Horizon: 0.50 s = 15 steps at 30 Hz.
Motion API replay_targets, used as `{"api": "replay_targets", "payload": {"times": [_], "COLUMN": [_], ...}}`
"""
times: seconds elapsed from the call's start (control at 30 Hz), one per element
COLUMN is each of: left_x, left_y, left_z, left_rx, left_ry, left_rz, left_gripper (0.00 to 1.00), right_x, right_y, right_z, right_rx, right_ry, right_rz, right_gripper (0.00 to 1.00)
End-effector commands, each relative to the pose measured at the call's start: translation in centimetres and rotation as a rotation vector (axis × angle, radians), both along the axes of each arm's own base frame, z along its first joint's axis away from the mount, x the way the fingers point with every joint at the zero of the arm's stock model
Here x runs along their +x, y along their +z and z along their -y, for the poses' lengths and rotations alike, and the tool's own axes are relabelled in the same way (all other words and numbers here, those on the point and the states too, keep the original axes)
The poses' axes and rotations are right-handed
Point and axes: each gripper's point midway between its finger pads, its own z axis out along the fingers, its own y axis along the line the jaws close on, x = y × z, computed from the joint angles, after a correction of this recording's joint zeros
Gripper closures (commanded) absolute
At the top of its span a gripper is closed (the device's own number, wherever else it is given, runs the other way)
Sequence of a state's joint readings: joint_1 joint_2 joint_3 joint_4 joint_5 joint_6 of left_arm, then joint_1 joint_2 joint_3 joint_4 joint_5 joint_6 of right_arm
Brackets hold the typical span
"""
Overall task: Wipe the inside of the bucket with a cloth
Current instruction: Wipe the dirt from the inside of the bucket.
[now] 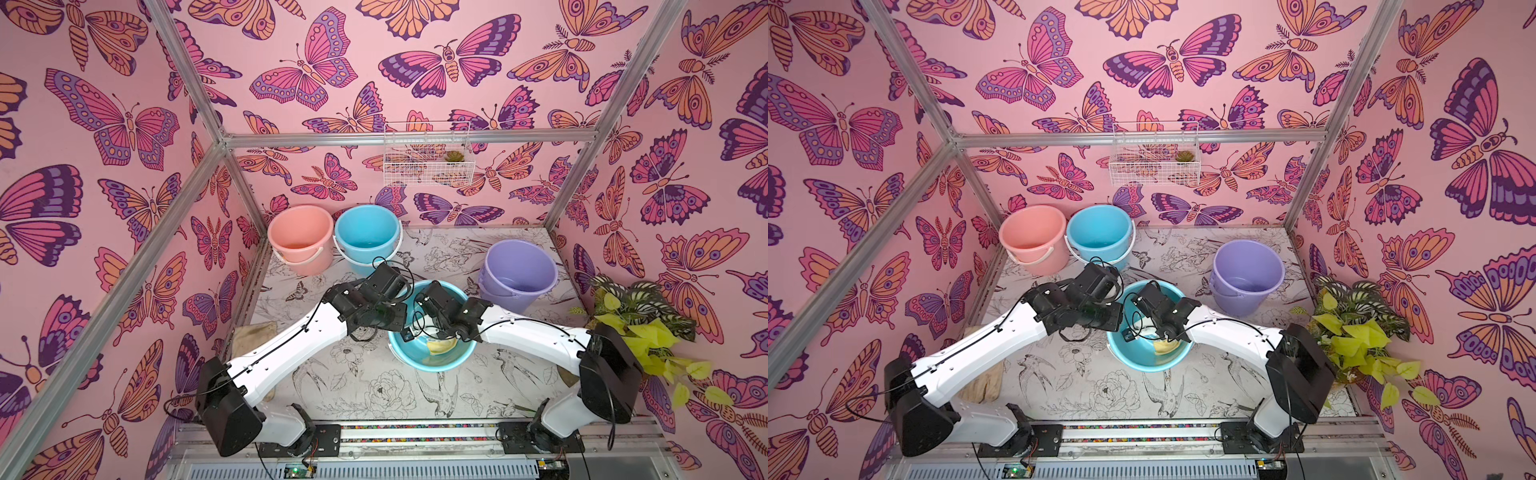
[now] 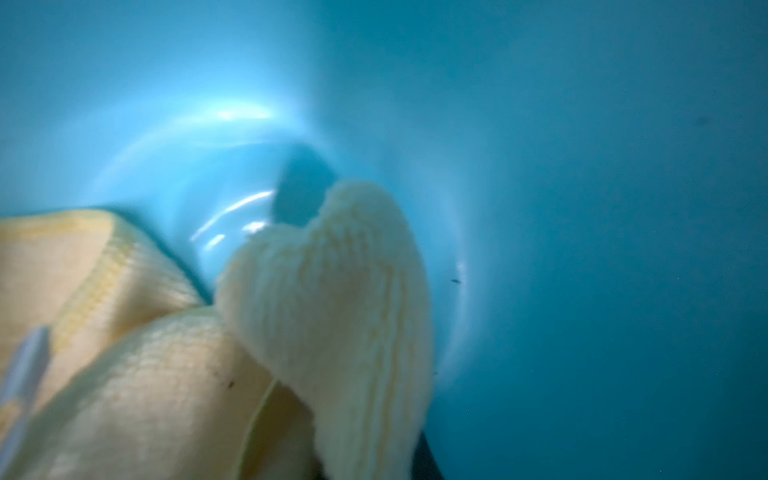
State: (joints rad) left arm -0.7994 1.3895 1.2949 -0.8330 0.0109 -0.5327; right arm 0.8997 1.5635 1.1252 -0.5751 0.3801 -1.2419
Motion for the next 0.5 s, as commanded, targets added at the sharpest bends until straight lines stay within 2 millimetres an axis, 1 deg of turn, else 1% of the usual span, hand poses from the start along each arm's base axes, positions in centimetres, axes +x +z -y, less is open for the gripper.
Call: {"api": "replay_targets", "payload": {"times": [0.0,0.07,0.13,0.23,0.33,0.4,0.47], "left_x": [0.1,0.0,0.0,-0.1,-0.3,-0.4,-0.4], "left_y": [1.7,1.8,1.9,1.9,1.9,1.9,1.9], "left_z": [0.8,1.0,1.1,1.3,1.5,1.5,1.6], "left_rx": [-0.07,-0.074,-0.076,-0.084,-0.088,-0.092,-0.096], "left_ry": [-0.012,-0.02,-0.024,-0.031,-0.038,-0.039,-0.038], "left_rz": [0.038,0.036,0.037,0.029,0.017,0.014,0.009], "left_gripper": [1.0,1.0,1.0,1.0,1.0,1.0,1.0], "right_x": [-4.3,-5.8,-7.1,-7.8,-6.8,-5.5,-3.9], "right_y": [-0.1,-0.2,-0.4,-0.4,-0.1,0.8,1.7], "right_z": [1.3,0.6,-0.7,-3.5,-6.6,-8.2,-9.2], "right_rx": [-0.033,0.01,0.079,0.222,0.392,0.501,0.585], "right_ry": [0.007,0.013,0.029,0.052,0.058,0.054,0.042], "right_rz": [-0.189,-0.281,-0.364,-0.424,-0.397,-0.333,-0.249], "right_gripper": [1.0,1.0,1.0,1.0,1.0,1.0,1.0]}}
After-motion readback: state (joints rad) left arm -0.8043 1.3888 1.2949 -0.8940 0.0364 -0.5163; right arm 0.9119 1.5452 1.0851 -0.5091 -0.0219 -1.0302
